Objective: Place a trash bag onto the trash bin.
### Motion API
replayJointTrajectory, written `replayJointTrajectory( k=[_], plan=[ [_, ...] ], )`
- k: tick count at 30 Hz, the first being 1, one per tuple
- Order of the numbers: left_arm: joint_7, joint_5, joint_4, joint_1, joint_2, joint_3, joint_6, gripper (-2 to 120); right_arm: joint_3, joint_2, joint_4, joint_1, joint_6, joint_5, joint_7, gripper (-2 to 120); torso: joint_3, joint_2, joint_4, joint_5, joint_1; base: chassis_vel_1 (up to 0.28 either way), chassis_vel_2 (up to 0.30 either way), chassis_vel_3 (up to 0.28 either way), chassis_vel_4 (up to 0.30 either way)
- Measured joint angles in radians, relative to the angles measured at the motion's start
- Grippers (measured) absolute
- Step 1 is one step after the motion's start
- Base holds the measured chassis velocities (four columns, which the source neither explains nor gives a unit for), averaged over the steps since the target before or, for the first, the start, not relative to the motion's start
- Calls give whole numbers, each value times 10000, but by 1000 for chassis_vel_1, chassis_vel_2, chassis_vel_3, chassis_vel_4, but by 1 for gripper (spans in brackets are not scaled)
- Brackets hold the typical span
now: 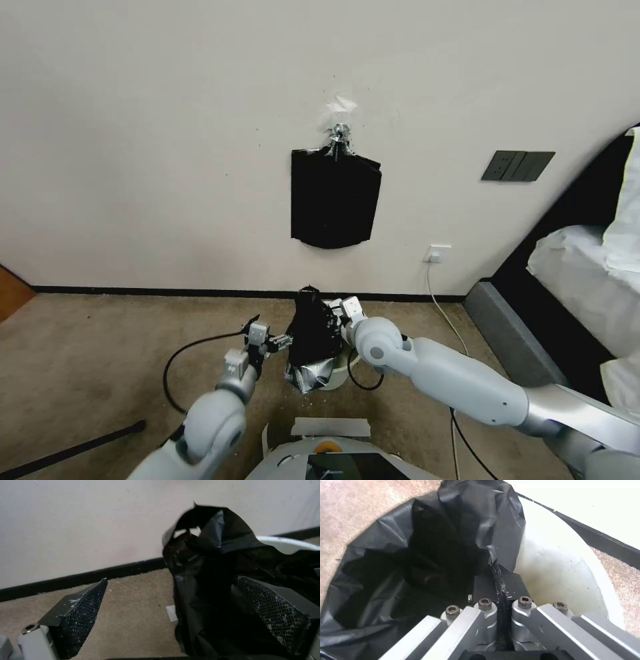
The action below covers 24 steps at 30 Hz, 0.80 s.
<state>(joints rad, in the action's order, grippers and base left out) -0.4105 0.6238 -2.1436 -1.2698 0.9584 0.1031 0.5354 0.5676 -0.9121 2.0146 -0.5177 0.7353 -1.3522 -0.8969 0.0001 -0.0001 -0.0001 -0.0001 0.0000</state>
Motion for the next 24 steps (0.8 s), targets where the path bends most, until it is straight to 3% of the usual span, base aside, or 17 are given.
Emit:
replayJointTrajectory(
  k=[5,7,8,11,15,20,23,24],
  plan=[
    [-579,712,362,834,212,-650,728,100,-37,94,18,0,-1,1,-4,0,0,0,0,1,0,0,0,0,0],
    [-1209,1245,669,1286,376,-1078,942,100,-67,157,48,2,-2,1,-6,0,0,0,0,3,-1,0,0,0,0],
    [-1209,1245,669,1286,376,-1078,942,100,-67,157,48,2,-2,1,-6,0,0,0,0,3,-1,0,0,0,0],
    [-2277,2608,1099,1876,695,-1485,1361,100,-106,244,58,-58,-2,12,-7,0,0,0,-1,2,-1,0,0,0,0],
    [-2905,3139,1499,2331,829,-1812,1765,100,-116,302,59,-122,-2,35,-2,0,0,0,0,2,0,0,0,0,0],
    [-3088,3253,1792,2601,939,-2025,1911,100,-142,287,29,-163,-4,64,19,0,0,0,1,3,-1,0,0,0,0],
    [-3094,3290,1868,2663,983,-2097,1949,94,-152,271,18,-163,-4,69,29,0,0,0,1,1,-1,0,0,0,0],
    [-3107,3330,1955,2731,1039,-2172,1998,86,-162,258,13,-164,-4,69,39,0,0,0,1,1,-1,0,0,0,0]
  ],
)
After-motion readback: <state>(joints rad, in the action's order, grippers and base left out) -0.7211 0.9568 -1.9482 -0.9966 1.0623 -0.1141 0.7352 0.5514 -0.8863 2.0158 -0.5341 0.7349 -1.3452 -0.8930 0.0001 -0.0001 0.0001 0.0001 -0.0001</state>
